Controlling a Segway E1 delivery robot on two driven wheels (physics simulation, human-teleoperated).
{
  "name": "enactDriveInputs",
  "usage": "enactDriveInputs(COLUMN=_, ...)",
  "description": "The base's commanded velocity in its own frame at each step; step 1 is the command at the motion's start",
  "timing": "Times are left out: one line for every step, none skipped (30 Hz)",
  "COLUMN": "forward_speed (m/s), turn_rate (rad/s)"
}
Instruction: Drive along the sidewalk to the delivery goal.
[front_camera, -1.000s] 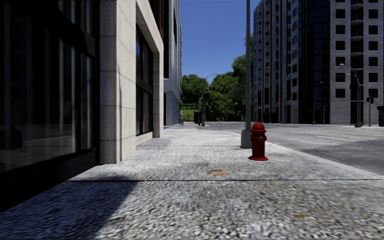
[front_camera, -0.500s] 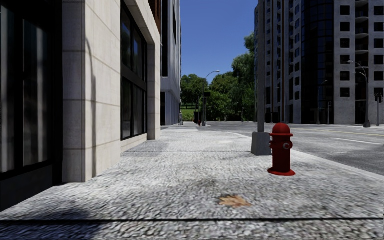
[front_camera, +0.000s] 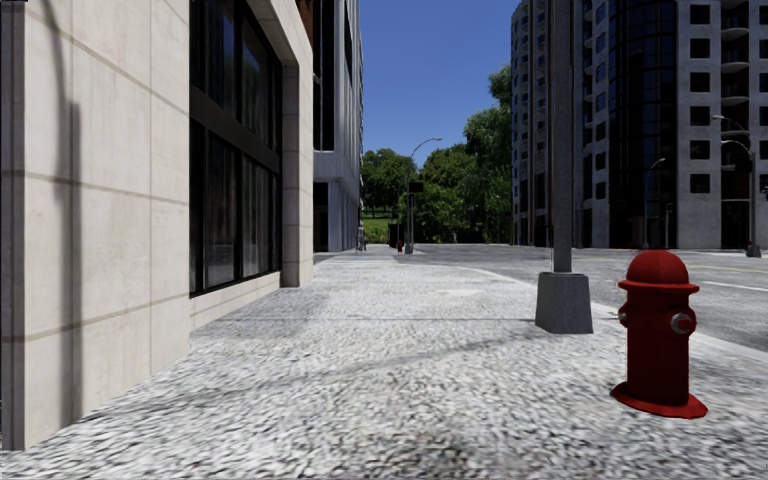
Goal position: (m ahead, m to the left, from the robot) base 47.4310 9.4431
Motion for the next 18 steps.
enactDriveInputs(forward_speed=2.00, turn_rate=0.00)
enactDriveInputs(forward_speed=2.00, turn_rate=0.00)
enactDriveInputs(forward_speed=2.00, turn_rate=0.00)
enactDriveInputs(forward_speed=2.00, turn_rate=0.00)
enactDriveInputs(forward_speed=2.00, turn_rate=0.00)
enactDriveInputs(forward_speed=2.00, turn_rate=0.00)
enactDriveInputs(forward_speed=2.00, turn_rate=0.00)
enactDriveInputs(forward_speed=2.00, turn_rate=0.00)
enactDriveInputs(forward_speed=2.00, turn_rate=0.00)
enactDriveInputs(forward_speed=2.00, turn_rate=0.00)
enactDriveInputs(forward_speed=2.00, turn_rate=0.00)
enactDriveInputs(forward_speed=2.00, turn_rate=0.00)
enactDriveInputs(forward_speed=2.00, turn_rate=0.00)
enactDriveInputs(forward_speed=2.00, turn_rate=0.00)
enactDriveInputs(forward_speed=2.00, turn_rate=0.00)
enactDriveInputs(forward_speed=2.00, turn_rate=0.00)
enactDriveInputs(forward_speed=2.00, turn_rate=0.00)
enactDriveInputs(forward_speed=2.00, turn_rate=0.00)
